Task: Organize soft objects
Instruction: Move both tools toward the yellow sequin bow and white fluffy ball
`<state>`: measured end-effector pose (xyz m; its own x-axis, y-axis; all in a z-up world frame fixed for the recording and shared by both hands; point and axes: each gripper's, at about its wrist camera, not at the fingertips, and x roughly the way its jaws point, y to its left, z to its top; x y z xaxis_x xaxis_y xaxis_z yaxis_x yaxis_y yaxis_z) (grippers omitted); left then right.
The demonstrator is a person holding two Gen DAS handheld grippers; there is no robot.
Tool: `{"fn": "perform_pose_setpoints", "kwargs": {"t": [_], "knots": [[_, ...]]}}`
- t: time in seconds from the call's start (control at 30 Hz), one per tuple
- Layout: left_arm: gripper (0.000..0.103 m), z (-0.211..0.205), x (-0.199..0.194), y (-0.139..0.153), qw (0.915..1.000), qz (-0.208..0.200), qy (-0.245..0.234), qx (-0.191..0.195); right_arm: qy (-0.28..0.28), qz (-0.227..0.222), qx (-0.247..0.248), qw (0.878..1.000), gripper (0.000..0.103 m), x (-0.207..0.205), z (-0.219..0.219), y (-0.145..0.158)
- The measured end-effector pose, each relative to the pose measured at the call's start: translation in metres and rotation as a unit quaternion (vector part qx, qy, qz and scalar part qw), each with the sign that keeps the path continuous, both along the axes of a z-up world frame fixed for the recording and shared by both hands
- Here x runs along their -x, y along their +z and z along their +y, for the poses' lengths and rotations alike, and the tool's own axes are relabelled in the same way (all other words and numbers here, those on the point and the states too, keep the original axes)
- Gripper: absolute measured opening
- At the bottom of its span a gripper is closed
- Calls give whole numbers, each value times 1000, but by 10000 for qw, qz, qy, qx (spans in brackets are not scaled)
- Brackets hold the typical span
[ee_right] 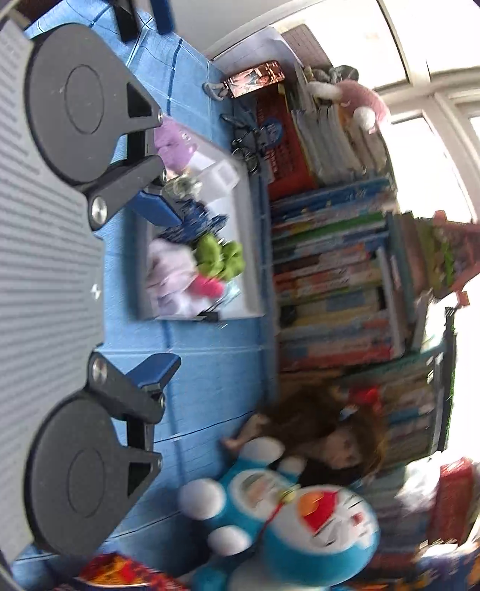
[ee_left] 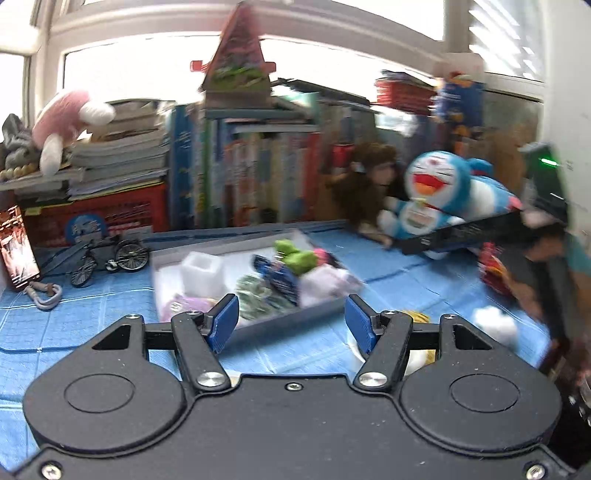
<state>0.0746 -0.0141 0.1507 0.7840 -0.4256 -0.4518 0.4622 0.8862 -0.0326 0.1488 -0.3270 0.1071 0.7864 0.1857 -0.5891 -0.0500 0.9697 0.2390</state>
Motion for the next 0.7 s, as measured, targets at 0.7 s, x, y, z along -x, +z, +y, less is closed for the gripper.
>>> {"fn": "perform_pose_setpoints", "kwargs": {"t": [0.7], "knots": [[61, -149, 82, -107, 9990, -208, -381, -84, -1633, -999, 368, 9808, 97, 147, -74, -89]]}}
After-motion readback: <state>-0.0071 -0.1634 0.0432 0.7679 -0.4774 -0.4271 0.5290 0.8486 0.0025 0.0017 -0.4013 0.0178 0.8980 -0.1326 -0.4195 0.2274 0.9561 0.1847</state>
